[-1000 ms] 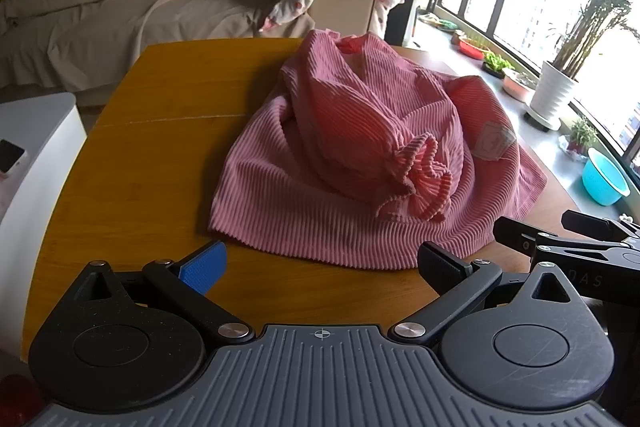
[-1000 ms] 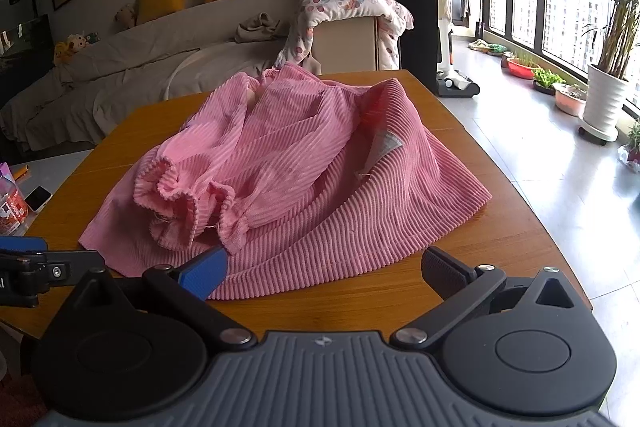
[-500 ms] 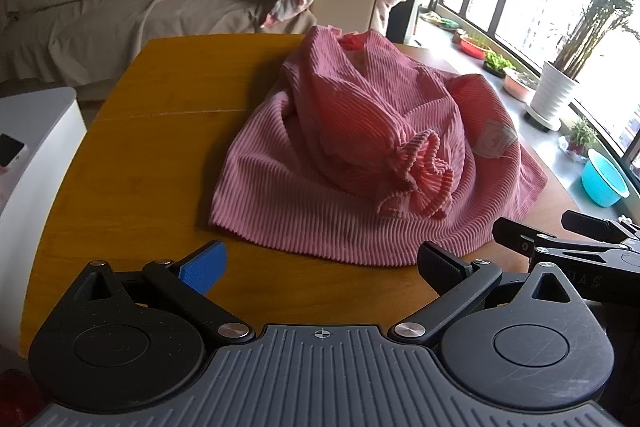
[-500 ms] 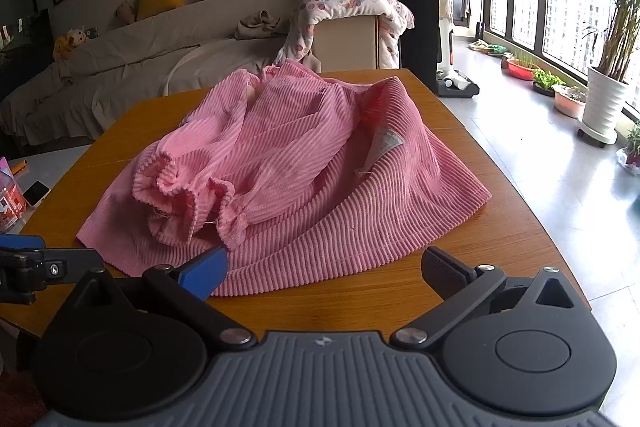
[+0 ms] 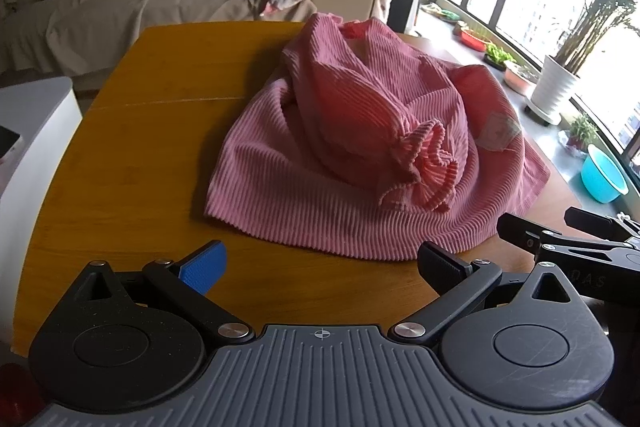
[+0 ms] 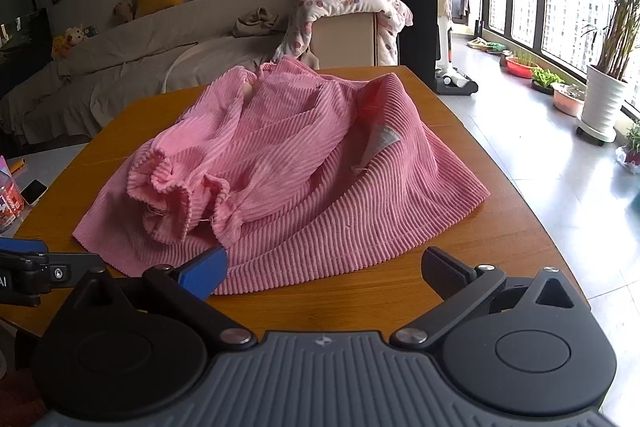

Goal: Fold clothes

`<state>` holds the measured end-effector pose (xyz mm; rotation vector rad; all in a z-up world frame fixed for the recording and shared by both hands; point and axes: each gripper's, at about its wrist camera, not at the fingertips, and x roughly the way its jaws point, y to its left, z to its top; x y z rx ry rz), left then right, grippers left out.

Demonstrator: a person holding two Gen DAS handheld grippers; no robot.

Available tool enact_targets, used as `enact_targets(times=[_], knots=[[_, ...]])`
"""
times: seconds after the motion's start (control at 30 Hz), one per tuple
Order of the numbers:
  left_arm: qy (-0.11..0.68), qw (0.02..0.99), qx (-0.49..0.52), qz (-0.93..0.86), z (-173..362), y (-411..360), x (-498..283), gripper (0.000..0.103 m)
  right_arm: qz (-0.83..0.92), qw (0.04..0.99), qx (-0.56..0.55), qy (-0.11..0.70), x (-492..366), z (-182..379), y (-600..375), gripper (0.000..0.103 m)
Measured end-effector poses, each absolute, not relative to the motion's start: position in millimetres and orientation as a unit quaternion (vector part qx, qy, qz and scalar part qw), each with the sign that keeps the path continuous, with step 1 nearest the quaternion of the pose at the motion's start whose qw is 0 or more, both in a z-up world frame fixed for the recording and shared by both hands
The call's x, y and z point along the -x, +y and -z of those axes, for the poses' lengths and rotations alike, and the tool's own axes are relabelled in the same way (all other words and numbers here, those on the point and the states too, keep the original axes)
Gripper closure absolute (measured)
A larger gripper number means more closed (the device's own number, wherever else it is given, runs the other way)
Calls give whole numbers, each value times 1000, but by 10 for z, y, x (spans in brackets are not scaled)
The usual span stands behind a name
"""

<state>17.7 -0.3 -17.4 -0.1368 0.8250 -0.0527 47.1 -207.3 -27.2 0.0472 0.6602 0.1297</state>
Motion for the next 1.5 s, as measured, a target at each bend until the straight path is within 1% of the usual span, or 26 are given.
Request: enact_targets(times=[0.2,0.33,0.43,0.6,0.73,0.9,1.03,1.23,1.3,1.5], knots=[[405,909,77,52,176,36,-315,0,-63,942,-16,331,-550,287,-2080,0],[386,912,77,112,128,32,-505,0,-67,937,-26,341,-663,299,-2147,0],[378,908,93,155,151,49,-705,0,-75,934,-59,343,-773,280,-2256,0],[379,888,131,224,255,84,-1093,0,-105,932,-147,313,-1084,122,-2537,0],[390,883,151,213,377,174,-1359,0,-107,926,-189,309,-1551,103,-2641,0],[403,873,182,204,479,400,-1431,0,-133,896,-255,337,-2078,284,-2590,0],[398,870,188,221,503,482,-1430,0,-136,874,-292,364,-2264,489,-2508,0],[381,867,202,249,566,579,-1381,0,-161,861,-358,323,-2035,678,-2584,0],[383,865,198,256,565,581,-1340,0,-172,868,-344,315,-1924,692,-2558,0],[389,868,139,277,543,578,-1000,0,-193,882,-297,311,-1511,668,-2418,0]])
